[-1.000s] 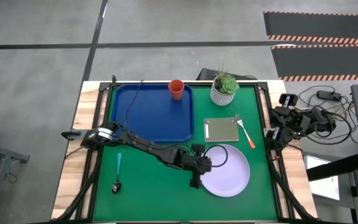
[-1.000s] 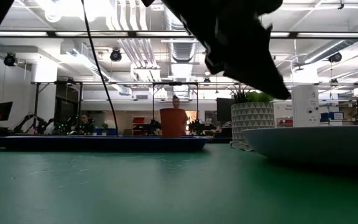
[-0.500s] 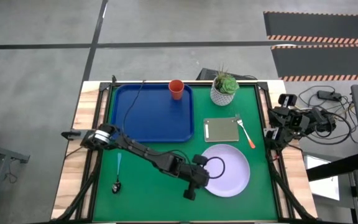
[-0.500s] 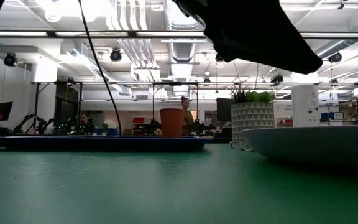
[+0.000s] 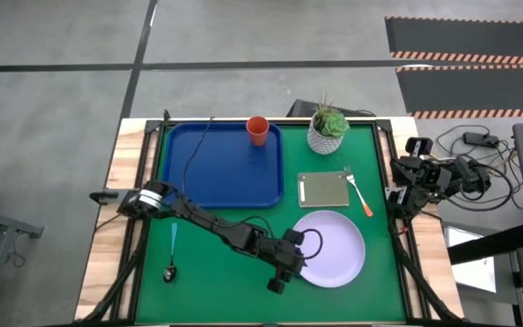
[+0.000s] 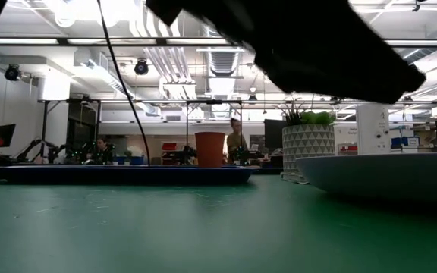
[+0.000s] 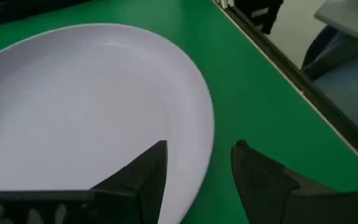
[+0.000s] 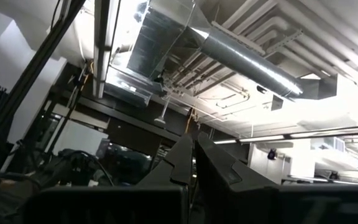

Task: Pick and place plate/cup/fork/spoon on tray
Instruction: Put the purple plate to the left side of the orange cup on the dark blue tray

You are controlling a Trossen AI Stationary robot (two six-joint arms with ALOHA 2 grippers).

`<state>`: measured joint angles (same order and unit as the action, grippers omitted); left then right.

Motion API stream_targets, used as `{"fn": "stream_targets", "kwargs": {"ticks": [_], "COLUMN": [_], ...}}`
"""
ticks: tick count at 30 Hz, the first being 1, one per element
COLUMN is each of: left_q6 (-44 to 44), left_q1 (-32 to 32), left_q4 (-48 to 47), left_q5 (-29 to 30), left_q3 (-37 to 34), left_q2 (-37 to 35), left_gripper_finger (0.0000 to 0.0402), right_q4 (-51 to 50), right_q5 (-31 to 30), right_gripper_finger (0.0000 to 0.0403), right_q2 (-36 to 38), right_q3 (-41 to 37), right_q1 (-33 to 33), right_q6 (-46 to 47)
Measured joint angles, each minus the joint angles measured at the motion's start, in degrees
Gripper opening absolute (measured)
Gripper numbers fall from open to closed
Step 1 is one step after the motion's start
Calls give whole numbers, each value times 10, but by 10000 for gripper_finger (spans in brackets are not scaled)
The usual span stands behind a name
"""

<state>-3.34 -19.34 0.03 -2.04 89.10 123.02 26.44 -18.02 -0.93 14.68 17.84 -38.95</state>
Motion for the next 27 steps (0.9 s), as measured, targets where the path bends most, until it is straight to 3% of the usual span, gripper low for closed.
{"fn": "stream_targets", "kwargs": {"ticks": [9,16,27], "left_q6": [-31,-77,-97], "left_q1": [4,4,7], "left_q4": [28,59,73], "left_q5": [19,20,-33], "left_q3": [-60,-61,-45], "left_q2": [0,0,39], "left_gripper_finger": [138,136,136], "right_q4": [-4,-5,-6], "right_q5": [0,0,0], "right_gripper_finger": [9,9,9], "right_q2": [0,0,0], "right_q3": [0,0,0], "right_q1": [0,0,0], "right_q6": [0,0,0]}}
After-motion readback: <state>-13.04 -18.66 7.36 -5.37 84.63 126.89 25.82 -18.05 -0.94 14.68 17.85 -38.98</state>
